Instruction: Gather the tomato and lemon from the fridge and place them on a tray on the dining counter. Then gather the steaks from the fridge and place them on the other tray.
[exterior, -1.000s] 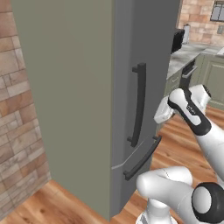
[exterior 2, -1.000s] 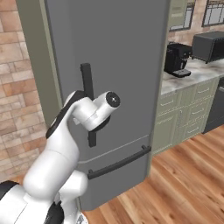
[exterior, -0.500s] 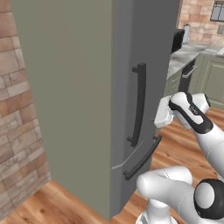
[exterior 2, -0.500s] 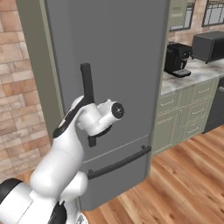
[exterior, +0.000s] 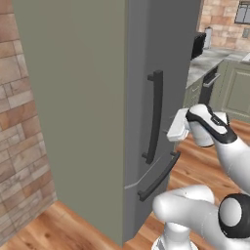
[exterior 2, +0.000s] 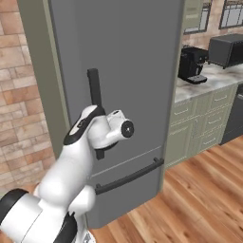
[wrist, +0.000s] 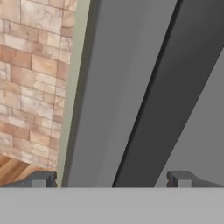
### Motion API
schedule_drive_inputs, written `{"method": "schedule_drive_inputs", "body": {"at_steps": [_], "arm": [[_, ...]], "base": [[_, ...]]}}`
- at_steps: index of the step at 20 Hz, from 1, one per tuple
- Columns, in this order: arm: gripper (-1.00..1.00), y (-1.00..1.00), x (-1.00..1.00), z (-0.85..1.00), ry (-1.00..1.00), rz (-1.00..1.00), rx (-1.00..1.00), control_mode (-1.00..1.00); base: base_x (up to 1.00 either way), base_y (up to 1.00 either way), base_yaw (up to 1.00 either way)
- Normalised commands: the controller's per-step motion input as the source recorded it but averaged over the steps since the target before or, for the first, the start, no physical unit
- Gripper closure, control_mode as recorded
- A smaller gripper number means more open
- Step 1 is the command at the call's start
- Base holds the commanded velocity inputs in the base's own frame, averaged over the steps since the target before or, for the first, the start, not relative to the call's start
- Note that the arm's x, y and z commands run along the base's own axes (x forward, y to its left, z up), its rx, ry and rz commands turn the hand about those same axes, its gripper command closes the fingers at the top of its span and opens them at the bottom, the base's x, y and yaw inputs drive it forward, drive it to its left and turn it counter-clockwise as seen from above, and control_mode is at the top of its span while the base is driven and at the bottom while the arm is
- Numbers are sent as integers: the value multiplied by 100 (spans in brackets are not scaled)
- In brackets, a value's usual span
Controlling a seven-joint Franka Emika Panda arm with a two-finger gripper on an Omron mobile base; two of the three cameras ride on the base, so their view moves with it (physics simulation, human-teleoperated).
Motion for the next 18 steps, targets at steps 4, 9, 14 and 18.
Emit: {"method": "schedule_drive_inputs", "body": {"at_steps": [4, 9, 14, 18], "arm": [[-100, 6, 34, -1, -1, -3, 11, -100], [-100, 7, 25, -7, -5, 0, 7, -100], [-100, 13, 31, -9, -8, 2, 3, -100], [-100, 18, 35, -2, -6, 0, 1, -100]], "base": [[0, 0, 0], [0, 0, 0], [0, 0, 0], [0, 0, 0]]}}
